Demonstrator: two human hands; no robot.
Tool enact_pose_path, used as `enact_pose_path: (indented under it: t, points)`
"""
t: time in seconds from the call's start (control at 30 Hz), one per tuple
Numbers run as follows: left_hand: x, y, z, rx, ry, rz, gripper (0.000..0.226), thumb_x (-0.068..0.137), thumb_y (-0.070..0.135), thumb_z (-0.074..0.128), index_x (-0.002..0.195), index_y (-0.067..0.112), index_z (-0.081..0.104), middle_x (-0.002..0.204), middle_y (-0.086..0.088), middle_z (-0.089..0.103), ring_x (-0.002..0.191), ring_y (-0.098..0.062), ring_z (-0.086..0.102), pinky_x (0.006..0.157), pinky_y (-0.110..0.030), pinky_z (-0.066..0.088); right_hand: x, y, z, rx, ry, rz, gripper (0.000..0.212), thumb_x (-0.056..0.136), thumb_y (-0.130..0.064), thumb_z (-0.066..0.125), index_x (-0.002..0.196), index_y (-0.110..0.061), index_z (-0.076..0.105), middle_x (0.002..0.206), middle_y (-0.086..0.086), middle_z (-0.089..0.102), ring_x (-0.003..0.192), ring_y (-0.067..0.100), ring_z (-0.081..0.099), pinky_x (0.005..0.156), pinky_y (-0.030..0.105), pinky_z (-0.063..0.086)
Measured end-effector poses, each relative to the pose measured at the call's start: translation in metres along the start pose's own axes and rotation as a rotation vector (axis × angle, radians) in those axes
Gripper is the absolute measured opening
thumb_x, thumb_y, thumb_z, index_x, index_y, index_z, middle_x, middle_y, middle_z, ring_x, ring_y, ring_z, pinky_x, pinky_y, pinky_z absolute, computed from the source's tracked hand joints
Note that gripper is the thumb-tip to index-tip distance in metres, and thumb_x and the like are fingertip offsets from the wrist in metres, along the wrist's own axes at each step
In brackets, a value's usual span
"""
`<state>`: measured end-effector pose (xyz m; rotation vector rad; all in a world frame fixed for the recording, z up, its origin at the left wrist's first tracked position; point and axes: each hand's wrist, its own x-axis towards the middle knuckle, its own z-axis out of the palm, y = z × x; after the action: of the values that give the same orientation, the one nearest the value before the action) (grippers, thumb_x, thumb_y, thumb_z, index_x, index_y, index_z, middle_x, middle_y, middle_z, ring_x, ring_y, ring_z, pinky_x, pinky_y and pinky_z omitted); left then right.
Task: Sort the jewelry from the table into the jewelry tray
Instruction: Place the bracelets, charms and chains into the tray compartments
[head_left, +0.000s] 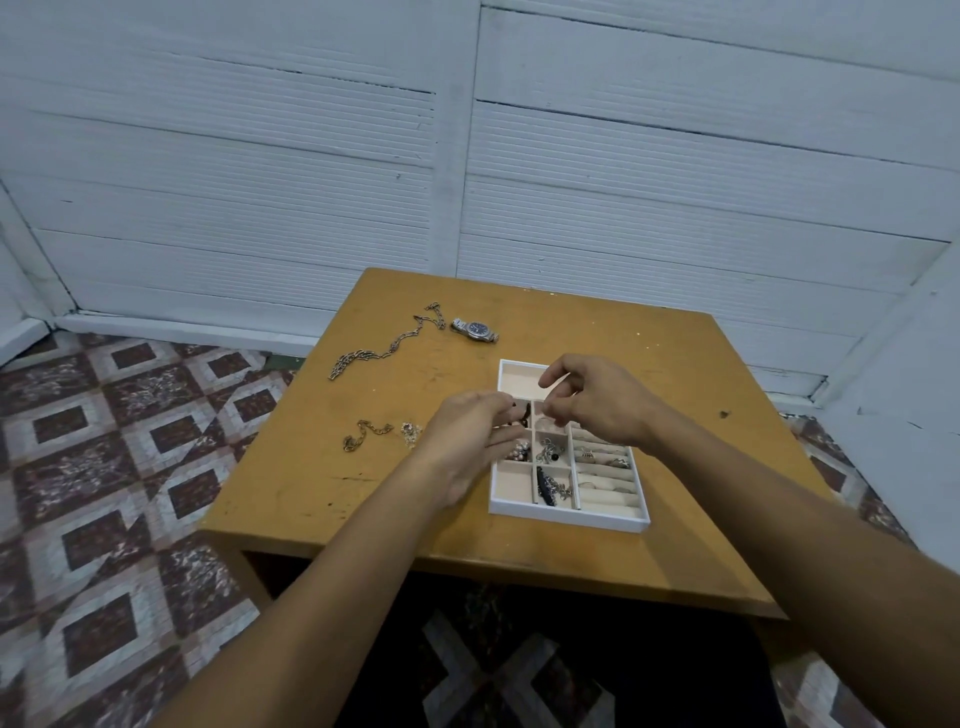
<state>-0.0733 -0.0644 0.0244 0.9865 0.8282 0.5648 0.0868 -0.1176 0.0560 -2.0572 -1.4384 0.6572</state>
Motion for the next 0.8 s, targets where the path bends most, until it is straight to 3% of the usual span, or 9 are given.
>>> enact_pose_path:
  t: [0.13, 0.27, 0.37, 0.47, 0.53, 0.63, 0.7, 0.8]
  points:
    - [-0.010, -0.005, -0.039, 0.301, 0.186, 0.160, 0.010, 0.094, 0.020, 0.054, 0.100, 0.019, 0.062, 0.105, 0.000, 0.069, 0.098, -0.017, 0.066, 0.091, -0.038, 0.053, 0.002, -0.007, 0.017, 0.011, -0.035, 0.000, 0.013, 0.084, -0.013, 0.062, 0.095, -0.021, 0.062, 0.084, -0.002, 0.071, 0.066, 0.015, 0.064, 0.060, 0.030, 0.052]
    - [-0.025, -0.009, -0.081, 0.757, 0.369, 0.370, 0.011, 0.093, 0.024, 0.055, 0.100, 0.026, 0.062, 0.102, 0.010, 0.064, 0.097, -0.008, 0.058, 0.082, -0.025, 0.045, 0.007, -0.020, 0.036, -0.179, -0.059, -0.099, 0.011, 0.084, -0.014, 0.063, 0.094, -0.019, 0.066, 0.088, -0.005, 0.066, 0.072, 0.010, 0.058, 0.056, 0.010, 0.041]
    - [-0.033, -0.020, -0.101, 1.028, 0.398, 0.454, 0.020, 0.092, 0.027, 0.053, 0.111, 0.026, 0.061, 0.111, 0.008, 0.062, 0.102, -0.011, 0.054, 0.086, -0.027, 0.043, 0.013, -0.029, 0.052, -0.320, -0.084, -0.164, 0.014, 0.085, -0.018, 0.063, 0.097, -0.019, 0.069, 0.095, -0.004, 0.064, 0.084, 0.013, 0.058, 0.071, 0.022, 0.045]
    - [-0.032, -0.035, -0.108, 1.198, 0.358, 0.545, 0.028, 0.094, 0.029, 0.051, 0.121, 0.023, 0.059, 0.124, 0.008, 0.058, 0.120, -0.009, 0.044, 0.096, -0.018, 0.030, 0.021, -0.036, 0.071, -0.527, -0.087, -0.201, 0.017, 0.084, -0.022, 0.060, 0.098, -0.022, 0.070, 0.105, 0.000, 0.064, 0.099, 0.021, 0.057, 0.082, 0.032, 0.047]
    - [-0.030, -0.043, -0.107, 1.257, 0.323, 0.624, 0.032, 0.095, 0.030, 0.050, 0.126, 0.022, 0.057, 0.132, 0.007, 0.055, 0.132, -0.008, 0.034, 0.104, -0.011, 0.013, 0.024, -0.038, 0.081, -0.673, -0.086, -0.203, 0.020, 0.086, -0.026, 0.059, 0.103, -0.024, 0.068, 0.113, 0.002, 0.059, 0.109, 0.025, 0.050, 0.087, 0.036, 0.040]
    - [-0.027, -0.050, -0.101, 1.311, 0.275, 0.718, 0.035, 0.095, 0.028, 0.051, 0.127, 0.017, 0.059, 0.134, 0.004, 0.056, 0.134, -0.010, 0.030, 0.103, -0.001, -0.006, 0.027, -0.038, 0.089, -0.819, -0.089, -0.199, 0.022, 0.091, -0.028, 0.055, 0.110, -0.023, 0.065, 0.119, 0.004, 0.054, 0.115, 0.028, 0.042, 0.091, 0.039, 0.035]
    - [-0.023, -0.054, -0.099, 1.350, 0.254, 0.737, 0.036, 0.095, 0.029, 0.050, 0.126, 0.015, 0.059, 0.136, 0.001, 0.055, 0.136, -0.015, 0.031, 0.109, -0.009, -0.004, 0.027, -0.036, 0.091, -0.863, -0.086, -0.202, 0.023, 0.093, -0.030, 0.054, 0.111, -0.022, 0.064, 0.120, 0.005, 0.054, 0.116, 0.028, 0.041, 0.093, 0.040, 0.035]
    - [-0.019, -0.060, -0.101, 1.447, 0.229, 0.718, 0.046, 0.092, 0.039, 0.037, 0.125, 0.017, 0.060, 0.137, -0.001, 0.054, 0.136, -0.021, 0.034, 0.114, -0.027, 0.016, 0.026, -0.033, 0.092, -0.895, -0.082, -0.214, 0.021, 0.094, -0.029, 0.052, 0.110, -0.021, 0.062, 0.118, 0.005, 0.055, 0.117, 0.027, 0.041, 0.095, 0.042, 0.034]
